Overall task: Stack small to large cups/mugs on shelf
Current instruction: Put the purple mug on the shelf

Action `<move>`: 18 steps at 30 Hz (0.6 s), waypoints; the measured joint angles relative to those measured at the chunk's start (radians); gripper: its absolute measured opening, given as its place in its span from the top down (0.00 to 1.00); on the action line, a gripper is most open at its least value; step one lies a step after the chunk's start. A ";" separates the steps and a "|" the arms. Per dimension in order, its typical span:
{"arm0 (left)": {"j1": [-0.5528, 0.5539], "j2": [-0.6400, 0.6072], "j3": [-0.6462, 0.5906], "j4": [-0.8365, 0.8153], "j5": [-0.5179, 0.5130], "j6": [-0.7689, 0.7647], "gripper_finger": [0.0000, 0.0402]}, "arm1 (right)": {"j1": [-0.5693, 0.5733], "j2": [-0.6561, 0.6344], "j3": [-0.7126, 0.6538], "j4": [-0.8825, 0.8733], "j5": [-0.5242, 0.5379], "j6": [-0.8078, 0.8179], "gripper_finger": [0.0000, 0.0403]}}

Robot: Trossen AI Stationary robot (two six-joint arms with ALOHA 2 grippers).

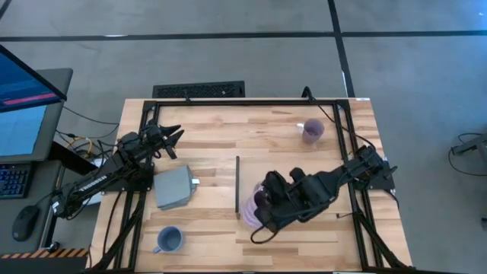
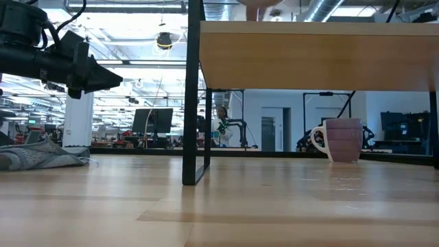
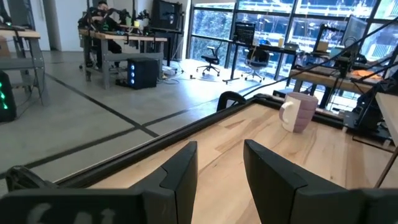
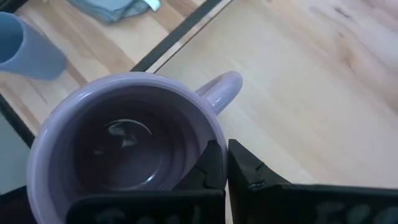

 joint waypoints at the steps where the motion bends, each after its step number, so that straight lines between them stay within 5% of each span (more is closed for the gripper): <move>1: 0.000 0.000 0.000 0.000 0.000 -0.004 0.70 | 0.007 -0.001 -0.011 0.000 0.003 0.024 0.98; 18: 0.000 0.000 0.000 0.000 0.002 -0.021 0.70 | -0.002 -0.169 -0.268 -0.004 0.086 0.244 0.98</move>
